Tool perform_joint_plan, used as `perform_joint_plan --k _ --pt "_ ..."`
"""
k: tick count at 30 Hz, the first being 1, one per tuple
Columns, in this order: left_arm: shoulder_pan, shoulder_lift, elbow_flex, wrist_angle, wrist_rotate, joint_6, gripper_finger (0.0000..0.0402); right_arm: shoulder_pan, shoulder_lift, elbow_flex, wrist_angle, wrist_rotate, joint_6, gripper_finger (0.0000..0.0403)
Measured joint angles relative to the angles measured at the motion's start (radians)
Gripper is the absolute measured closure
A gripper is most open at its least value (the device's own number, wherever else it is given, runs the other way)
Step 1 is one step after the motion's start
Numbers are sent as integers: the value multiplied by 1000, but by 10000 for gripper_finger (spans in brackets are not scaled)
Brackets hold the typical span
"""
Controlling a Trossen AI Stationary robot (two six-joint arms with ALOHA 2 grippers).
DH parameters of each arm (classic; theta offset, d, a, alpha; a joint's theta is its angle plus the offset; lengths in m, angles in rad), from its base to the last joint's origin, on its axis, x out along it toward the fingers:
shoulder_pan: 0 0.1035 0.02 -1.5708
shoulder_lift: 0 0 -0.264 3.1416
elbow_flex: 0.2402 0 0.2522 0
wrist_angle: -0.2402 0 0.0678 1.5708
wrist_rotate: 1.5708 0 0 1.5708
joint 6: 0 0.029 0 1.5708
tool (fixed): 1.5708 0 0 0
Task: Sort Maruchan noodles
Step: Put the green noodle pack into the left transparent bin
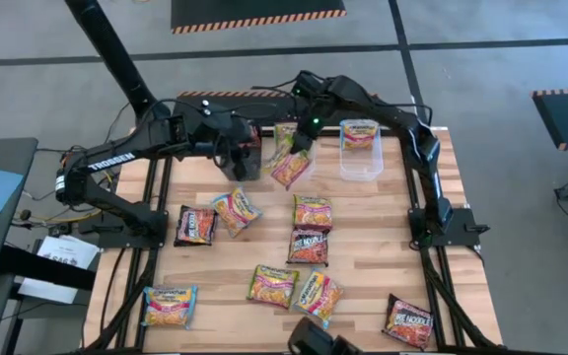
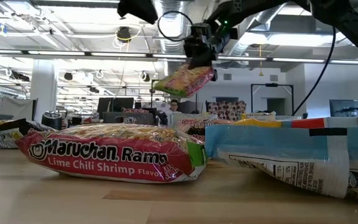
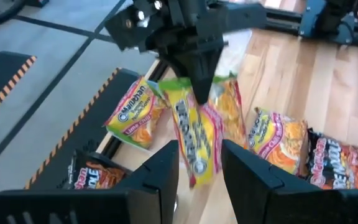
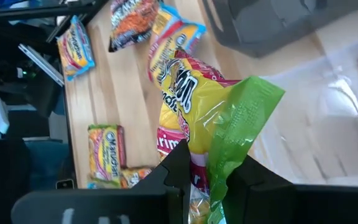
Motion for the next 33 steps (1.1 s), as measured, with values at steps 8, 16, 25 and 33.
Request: perform_joint_plan --k 8,16,25,33 --pt "1 0 0 -85 -104 -1 291 -59 -9 1 -37 -4 -43 326" --pt "5 0 0 -150 -105 -3 291 -110 -24 -6 -82 -13 -56 326" --pt "70 0 0 -211 -124 -32 292 -79 -94 -117 -4 -64 -24 326" --pt "102 0 0 -224 -120 -14 292 -64 -298 -344 265 -27 102 326"
